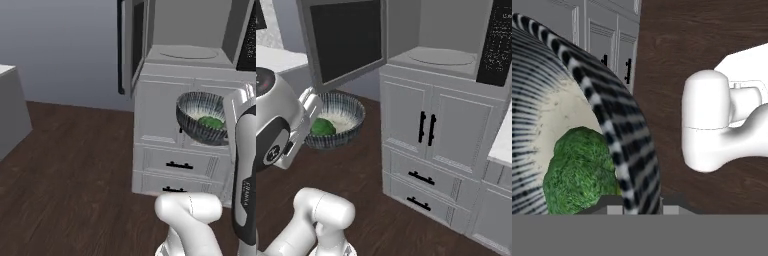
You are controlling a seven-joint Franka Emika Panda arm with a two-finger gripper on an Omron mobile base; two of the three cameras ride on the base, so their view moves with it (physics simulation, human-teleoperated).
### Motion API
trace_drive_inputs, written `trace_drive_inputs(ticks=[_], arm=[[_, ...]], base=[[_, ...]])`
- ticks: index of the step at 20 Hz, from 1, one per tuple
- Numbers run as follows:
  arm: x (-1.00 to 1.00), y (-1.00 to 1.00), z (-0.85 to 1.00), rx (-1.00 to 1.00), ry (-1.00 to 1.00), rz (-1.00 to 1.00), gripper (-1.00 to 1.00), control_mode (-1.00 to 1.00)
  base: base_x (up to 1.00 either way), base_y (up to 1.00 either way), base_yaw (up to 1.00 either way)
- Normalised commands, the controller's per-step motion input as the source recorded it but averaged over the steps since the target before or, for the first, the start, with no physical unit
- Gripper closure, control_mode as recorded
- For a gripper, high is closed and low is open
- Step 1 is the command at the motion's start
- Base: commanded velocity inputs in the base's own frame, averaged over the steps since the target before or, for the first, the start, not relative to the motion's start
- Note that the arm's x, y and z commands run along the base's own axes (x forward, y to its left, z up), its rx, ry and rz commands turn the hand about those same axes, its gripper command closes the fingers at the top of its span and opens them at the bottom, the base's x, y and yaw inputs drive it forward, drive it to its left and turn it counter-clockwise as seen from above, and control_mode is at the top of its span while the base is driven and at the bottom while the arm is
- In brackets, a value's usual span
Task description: Pick the broccoli from the sink and place it in the bowl. Then pick the bowl and place it in the microwave. Then close the microwave door and press the start button.
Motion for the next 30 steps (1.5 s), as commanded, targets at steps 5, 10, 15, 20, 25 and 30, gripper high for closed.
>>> trace_drive_inputs(ticks=[5, 10, 15, 20, 25, 30], arm=[[0.00, 0.00, 0.00, 0.00, 0.00, 0.00, 1.00, 1.00], [0.00, 0.00, 0.00, 0.00, 0.00, 0.00, 1.00, 1.00], [0.00, 0.00, 0.00, 0.00, 0.00, 0.00, 1.00, 1.00], [0.00, 0.00, 0.00, 0.00, 0.00, 0.00, 1.00, 1.00], [0.00, 0.00, 0.00, 0.00, 0.00, 0.00, 1.00, 1.00], [0.00, 0.00, 0.00, 0.00, 0.00, 0.00, 1.00, 1.00]], base=[[0.21, -0.88, 0.39], [0.00, -1.00, 0.17], [0.57, -0.82, 0.26], [0.92, -0.54, 0.38], [0.55, -0.08, 0.25], [0.05, 0.32, 0.12]])
